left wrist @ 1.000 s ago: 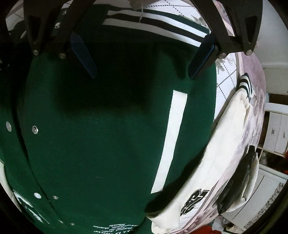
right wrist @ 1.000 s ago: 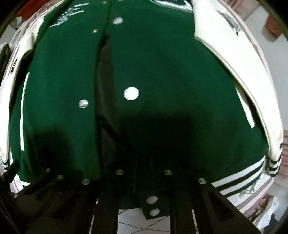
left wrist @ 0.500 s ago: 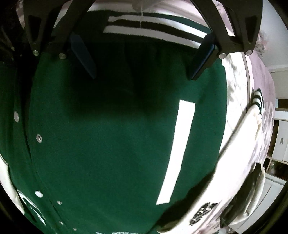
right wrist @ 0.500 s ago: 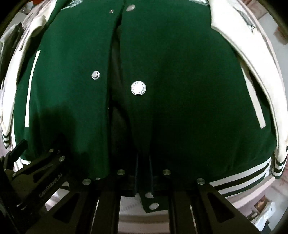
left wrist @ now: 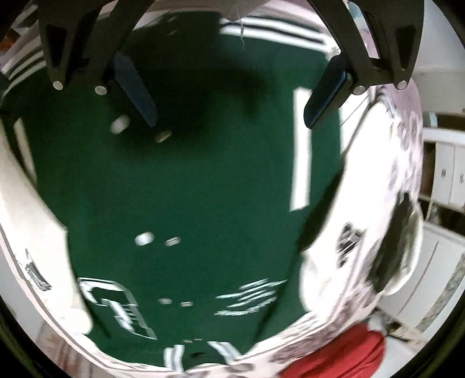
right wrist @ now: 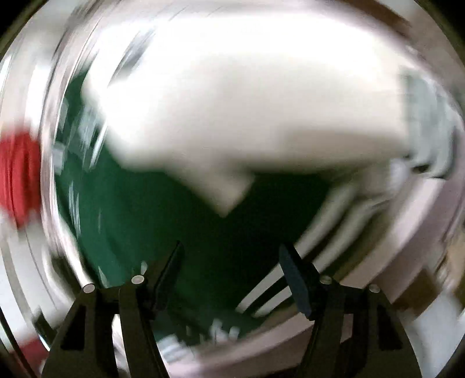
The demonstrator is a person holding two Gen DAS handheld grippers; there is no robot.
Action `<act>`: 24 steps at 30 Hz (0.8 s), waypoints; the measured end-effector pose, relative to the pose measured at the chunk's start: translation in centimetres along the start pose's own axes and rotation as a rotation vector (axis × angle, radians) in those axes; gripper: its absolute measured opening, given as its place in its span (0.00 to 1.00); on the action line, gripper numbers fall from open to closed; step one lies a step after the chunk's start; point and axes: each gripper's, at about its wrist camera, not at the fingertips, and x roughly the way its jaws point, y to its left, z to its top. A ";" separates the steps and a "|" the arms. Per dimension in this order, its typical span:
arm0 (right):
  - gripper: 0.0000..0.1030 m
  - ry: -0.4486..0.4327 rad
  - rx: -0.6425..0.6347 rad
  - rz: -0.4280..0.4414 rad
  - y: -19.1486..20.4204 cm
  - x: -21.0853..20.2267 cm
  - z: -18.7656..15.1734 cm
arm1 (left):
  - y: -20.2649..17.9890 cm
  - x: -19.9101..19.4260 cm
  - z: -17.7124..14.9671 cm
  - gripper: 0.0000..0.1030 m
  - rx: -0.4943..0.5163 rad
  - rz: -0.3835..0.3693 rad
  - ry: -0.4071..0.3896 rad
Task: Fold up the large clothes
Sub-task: 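Lower both tools onto the green jacket body near the hem, then grasp the cream sleeve cuff with the right tool and fold it across the body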
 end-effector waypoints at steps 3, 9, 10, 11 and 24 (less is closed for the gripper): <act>0.68 -0.092 0.283 0.128 -7.3 -1.9 3.7 | -4.2 1.0 2.1 1.00 0.054 -0.018 -0.002; 0.23 -0.314 0.556 0.389 -14.7 -0.9 5.7 | -11.7 3.5 4.4 1.00 0.149 0.044 0.005; 0.23 -0.338 0.572 0.387 -14.9 -0.5 5.9 | -12.2 4.0 4.8 1.00 0.154 0.051 0.009; 0.23 -0.351 0.577 0.393 -15.4 -0.4 6.3 | -12.8 4.1 5.1 1.00 0.157 0.056 0.014; 0.05 -0.406 0.394 0.402 -11.0 -6.1 10.7 | -12.9 4.9 12.3 1.00 0.017 0.024 -0.001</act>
